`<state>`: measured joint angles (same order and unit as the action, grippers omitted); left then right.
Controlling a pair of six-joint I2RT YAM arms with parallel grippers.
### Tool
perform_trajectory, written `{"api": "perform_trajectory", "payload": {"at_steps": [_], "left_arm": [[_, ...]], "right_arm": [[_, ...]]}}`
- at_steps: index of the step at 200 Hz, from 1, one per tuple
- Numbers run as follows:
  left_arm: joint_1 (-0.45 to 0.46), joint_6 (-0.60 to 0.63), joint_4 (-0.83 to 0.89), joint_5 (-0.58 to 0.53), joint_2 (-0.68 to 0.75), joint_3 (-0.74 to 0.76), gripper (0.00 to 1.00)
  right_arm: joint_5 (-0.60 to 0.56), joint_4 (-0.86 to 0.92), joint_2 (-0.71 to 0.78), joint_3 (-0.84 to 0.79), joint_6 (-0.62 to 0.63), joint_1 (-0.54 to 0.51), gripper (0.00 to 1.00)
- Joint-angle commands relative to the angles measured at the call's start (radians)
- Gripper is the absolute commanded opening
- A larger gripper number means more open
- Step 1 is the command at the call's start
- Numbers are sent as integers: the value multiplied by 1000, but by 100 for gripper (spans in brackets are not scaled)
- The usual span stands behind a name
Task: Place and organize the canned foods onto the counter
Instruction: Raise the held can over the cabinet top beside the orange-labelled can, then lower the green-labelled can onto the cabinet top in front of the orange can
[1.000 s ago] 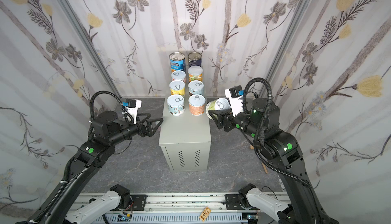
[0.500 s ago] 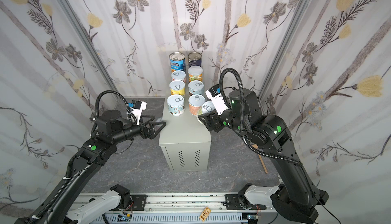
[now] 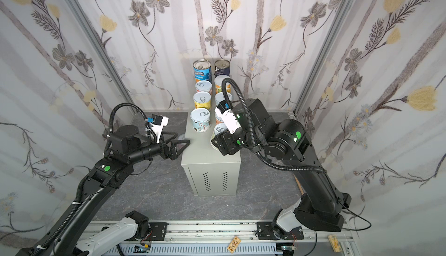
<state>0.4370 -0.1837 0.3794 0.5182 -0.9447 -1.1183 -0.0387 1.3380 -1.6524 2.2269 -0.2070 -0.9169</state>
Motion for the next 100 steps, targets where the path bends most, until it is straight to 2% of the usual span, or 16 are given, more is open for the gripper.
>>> {"api": "perform_trajectory", "payload": {"at_steps": [1,17,100], "left_arm": [[-1,16,10,26,-5,-12,100],[-1,21,19,35,-11,-17,100],[5,49,70,14,-22,-31,100]], "right_arm": [[-71,4,-12,10,-44,-16,55],[-121,4,-17,6,-54,-31,55],[-171,5,-48,-15,-55,-58,57]]}}
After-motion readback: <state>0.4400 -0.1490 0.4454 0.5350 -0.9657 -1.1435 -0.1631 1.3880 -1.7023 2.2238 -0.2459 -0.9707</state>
